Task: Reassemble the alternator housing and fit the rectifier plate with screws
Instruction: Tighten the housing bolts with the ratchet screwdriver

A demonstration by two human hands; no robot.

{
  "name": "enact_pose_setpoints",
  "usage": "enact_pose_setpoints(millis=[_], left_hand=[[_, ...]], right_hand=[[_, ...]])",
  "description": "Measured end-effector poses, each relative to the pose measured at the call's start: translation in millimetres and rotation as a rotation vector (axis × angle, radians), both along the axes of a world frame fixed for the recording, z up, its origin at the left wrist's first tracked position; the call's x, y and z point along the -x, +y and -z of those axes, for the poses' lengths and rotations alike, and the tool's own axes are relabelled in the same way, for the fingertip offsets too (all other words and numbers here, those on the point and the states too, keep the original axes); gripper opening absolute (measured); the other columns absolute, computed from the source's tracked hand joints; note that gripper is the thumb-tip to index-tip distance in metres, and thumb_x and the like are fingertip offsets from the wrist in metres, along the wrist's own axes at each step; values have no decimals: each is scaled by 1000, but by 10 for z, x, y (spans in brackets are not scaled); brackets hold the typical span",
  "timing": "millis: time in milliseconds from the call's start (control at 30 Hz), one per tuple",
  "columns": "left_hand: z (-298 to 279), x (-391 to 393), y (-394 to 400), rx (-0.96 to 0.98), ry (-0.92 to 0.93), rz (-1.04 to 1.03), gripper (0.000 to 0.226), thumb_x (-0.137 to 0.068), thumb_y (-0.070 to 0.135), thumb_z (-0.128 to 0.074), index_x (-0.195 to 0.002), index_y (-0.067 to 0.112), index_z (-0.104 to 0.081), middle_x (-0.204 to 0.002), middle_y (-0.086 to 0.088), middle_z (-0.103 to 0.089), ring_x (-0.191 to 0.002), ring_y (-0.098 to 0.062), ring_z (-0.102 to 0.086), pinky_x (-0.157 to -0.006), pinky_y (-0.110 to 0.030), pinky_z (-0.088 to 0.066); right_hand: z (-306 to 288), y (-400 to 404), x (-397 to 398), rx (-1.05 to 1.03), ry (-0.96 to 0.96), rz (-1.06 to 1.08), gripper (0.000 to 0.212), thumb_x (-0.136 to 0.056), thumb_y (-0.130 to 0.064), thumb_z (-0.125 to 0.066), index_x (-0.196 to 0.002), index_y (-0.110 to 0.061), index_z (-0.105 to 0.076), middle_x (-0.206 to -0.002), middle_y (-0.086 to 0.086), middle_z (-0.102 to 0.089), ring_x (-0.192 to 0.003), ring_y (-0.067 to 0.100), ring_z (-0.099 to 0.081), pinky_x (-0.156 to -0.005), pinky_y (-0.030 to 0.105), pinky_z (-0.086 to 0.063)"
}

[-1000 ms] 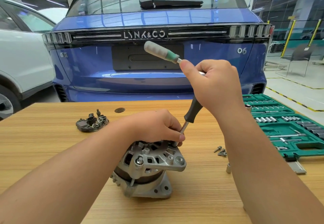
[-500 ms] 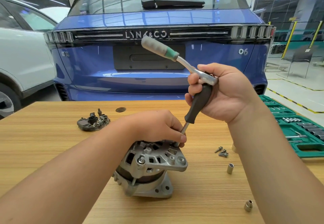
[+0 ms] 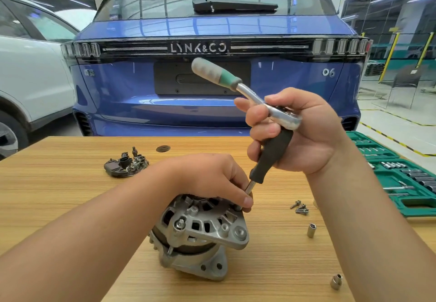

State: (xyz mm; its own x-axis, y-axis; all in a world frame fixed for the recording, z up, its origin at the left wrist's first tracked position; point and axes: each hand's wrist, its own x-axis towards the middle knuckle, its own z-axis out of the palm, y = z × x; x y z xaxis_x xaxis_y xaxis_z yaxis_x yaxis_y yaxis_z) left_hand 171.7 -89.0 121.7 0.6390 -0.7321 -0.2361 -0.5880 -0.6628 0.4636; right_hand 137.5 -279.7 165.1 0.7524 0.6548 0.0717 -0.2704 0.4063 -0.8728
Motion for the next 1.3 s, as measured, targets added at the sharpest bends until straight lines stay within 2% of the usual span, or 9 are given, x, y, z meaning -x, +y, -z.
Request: enact_pose_setpoints(millis=[100,200,400,533,600,700,933,1100,1300], left_hand=[[8,-5,-19,-11,-6,-3,16,-92,54,-67,-96,43,-77,-94,10,-76,-90,-14,-69,-93,-47,-54],[16,-17,-38,-12,-25,-9,17,-94,54,-63,-95,44,-77,-93,17,-75,-89,-9,-68,-90,-41,-54],[34,-35,-54,5,-44,-41,19,-98,48,-62,-96,38,-77,-93,21,-74,-83,-2,-67,-77,-28,-49],[48,-29,-59,41,-85,-54,16,-99,43,-62,-97,36,-76,-89,25,-72,-78,7,-64,-70,-21,-42],[56,-26,-60,44,-102,-66,16,-99,43,-61,-96,36,-75,-86,25,-72,-75,8,-63,-68,-21,-42],[65,-32,-61,56,-116,-84,16,-99,43,-61,-96,35,-75,-92,23,-74,-81,5,-66,-74,-26,-49],[74,-53,-85,112,-133,-100,8,-100,38,-62,-94,39,-68,-92,27,-73,-83,11,-65,-71,-21,-44],[63,-75,-62,125,-125,-103,9,-99,39,-63,-92,40,-68,-92,29,-73,-85,11,-65,-74,-25,-45],[56,-73,-52,102,-119,-98,10,-98,43,-62,-91,42,-69,-93,30,-73,-84,10,-66,-76,-27,-47]], right_hand=[[-1,-11,1,-19,-13,24,55,-71,-19,-60,-124,-12,-52,-72,-11,-59,-47,2,-53,-64,26,-44],[-41,-12,-7,-71,71,202,41,-82,-15,-46,-122,-14,-48,-73,-11,-55,-48,2,-47,-64,26,-40],[-124,136,-6,-179,277,707,16,-96,-6,-40,-100,-2,-55,-66,0,-50,-48,8,-44,-60,18,-36],[-88,158,-32,-216,310,903,19,-99,-5,-48,-81,-1,-53,-67,5,-48,-53,12,-46,-49,20,-41],[-7,166,-2,-330,336,888,16,-95,-9,-54,-104,1,-61,-77,6,-57,-55,13,-53,-49,22,-47],[8,180,25,-434,317,844,40,-88,-9,-55,-128,-2,-59,-88,7,-57,-58,16,-54,-51,23,-50],[24,219,-5,-425,292,880,11,-90,-8,-58,-101,-4,-57,-81,6,-53,-65,16,-52,-66,26,-48],[96,85,-119,-572,298,581,37,-65,-9,-56,-102,-5,-58,-84,2,-56,-63,19,-58,-73,27,-48],[436,106,-352,-681,22,140,34,-71,-3,-79,-91,-19,-57,-93,-7,-61,-88,15,-63,-79,33,-52]])
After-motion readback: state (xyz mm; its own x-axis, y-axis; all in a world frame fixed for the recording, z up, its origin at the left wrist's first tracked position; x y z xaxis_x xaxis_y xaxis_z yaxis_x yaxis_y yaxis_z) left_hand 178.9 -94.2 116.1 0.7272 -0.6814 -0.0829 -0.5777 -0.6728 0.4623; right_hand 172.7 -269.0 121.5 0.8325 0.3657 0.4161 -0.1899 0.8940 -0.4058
